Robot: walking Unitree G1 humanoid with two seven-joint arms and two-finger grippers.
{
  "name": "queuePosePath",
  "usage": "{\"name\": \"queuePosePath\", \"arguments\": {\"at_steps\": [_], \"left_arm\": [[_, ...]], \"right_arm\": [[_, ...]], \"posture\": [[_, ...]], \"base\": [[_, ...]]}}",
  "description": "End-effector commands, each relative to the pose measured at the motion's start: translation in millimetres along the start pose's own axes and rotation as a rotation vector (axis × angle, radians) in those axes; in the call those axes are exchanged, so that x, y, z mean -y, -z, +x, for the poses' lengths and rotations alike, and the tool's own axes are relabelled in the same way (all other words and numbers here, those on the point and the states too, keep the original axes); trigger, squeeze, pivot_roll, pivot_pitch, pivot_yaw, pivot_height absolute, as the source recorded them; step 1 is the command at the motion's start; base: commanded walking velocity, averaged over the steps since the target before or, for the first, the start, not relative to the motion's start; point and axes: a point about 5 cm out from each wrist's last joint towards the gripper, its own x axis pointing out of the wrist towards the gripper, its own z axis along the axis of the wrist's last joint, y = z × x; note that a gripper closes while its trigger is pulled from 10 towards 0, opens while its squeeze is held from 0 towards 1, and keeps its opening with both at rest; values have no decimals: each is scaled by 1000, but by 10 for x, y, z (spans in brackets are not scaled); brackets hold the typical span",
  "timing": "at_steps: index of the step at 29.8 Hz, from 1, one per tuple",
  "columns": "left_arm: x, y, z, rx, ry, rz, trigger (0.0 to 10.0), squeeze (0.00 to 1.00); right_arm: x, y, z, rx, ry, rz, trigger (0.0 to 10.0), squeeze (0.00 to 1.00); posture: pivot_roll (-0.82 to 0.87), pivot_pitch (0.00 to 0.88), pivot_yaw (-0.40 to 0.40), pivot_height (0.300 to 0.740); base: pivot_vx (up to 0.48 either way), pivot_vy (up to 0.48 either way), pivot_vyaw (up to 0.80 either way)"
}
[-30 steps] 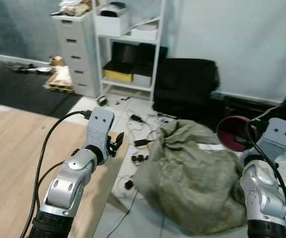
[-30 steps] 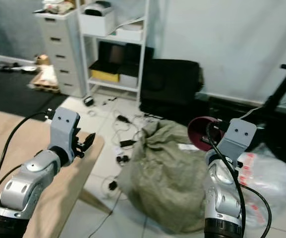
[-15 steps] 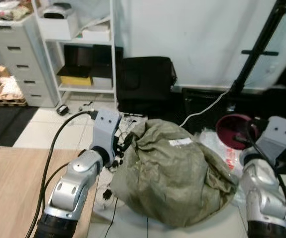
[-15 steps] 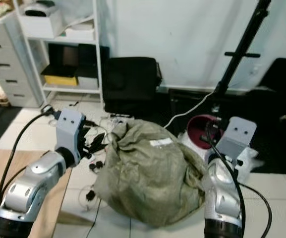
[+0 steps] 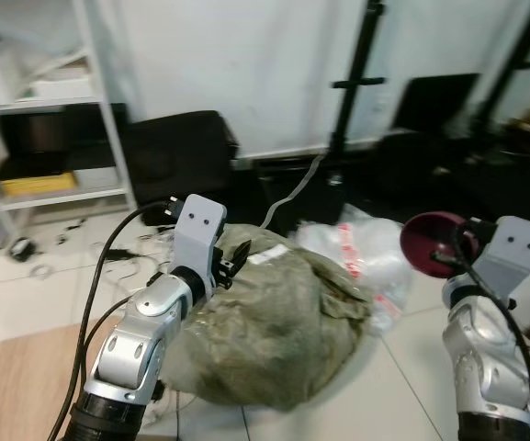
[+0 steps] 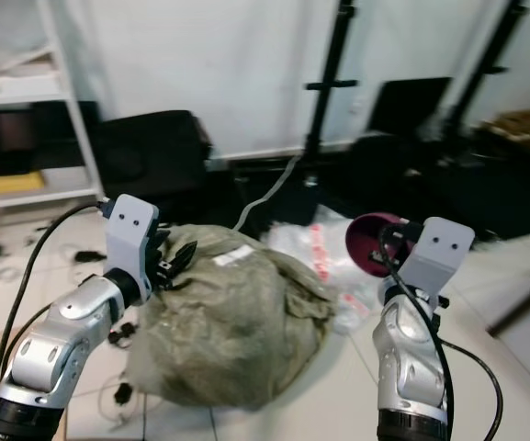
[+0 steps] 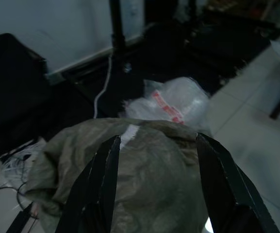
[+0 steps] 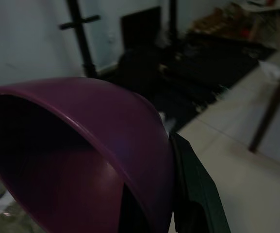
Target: Setting the table
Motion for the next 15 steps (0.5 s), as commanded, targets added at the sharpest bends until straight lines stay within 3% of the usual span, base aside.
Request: {"name": "queuePosePath", "arguments": {"at_steps": [1,15], "left_arm": [[8,44,11,-15,6,-4,10000,0],[19,38,30,-9,15,-7,10000,0]], "right_arm": [[3,21,-11,-8,6,3,10000,0],[29,23,10,-9,11,2,10000,0]], "posture": [[-47,26,75,740],[-51,25,75,740]], "base": [[0,0,-800],[0,0,-800]]}}
